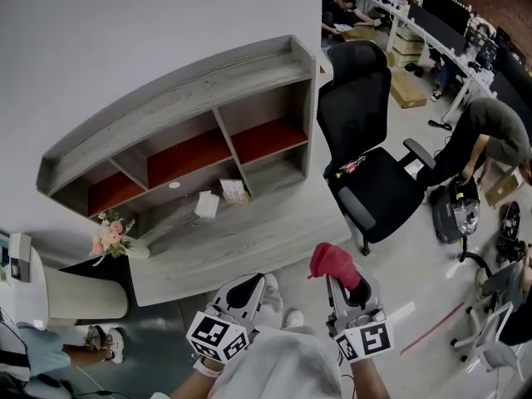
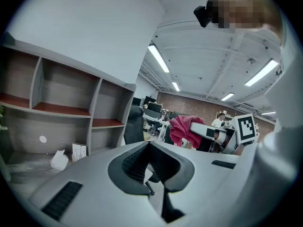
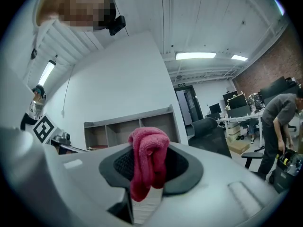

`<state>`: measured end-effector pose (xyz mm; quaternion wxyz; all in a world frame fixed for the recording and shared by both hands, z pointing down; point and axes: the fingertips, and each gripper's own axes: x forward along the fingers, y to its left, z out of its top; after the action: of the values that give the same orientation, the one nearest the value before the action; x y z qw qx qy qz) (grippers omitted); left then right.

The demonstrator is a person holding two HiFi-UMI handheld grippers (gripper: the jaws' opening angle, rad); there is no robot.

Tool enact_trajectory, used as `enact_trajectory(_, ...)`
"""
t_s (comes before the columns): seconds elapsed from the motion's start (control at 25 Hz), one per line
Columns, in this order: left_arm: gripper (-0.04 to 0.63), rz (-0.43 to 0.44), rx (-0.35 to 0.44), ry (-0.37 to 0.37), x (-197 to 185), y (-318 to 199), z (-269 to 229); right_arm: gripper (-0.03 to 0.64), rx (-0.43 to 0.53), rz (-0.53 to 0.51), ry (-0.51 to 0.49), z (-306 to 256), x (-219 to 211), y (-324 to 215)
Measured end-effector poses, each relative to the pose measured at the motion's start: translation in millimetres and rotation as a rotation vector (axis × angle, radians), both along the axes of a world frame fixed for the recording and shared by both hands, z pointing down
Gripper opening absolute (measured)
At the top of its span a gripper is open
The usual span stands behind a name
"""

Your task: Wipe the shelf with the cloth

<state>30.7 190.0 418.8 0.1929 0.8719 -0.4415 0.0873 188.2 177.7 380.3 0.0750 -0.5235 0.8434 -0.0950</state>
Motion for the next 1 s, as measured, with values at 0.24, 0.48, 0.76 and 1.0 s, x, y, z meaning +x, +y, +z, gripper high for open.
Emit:
enact_trajectory(0.24, 0.006, 0.028, 0.010, 0.033, -14, -60, -3, 0.132, -0.002, 0.015, 0.026, -3, -20, -56)
enact_trajectory(0.48, 0.006, 0.036, 0.018, 0.082, -39, -118, -3, 0.132, -0.002, 0.010, 0.051, -9, -53, -109)
enact_trajectory(0.76, 0.006, 0.046, 0.063, 0.136, -66, -169, -18, 0.132, 0.036, -0.002, 0.084, -23, -94, -162)
enact_trajectory(1.0, 0.006, 0.040, 0.066, 0.150, -93, -194, -21, 0.132, 0.028, 0.002, 0.084, -23, -117, -196)
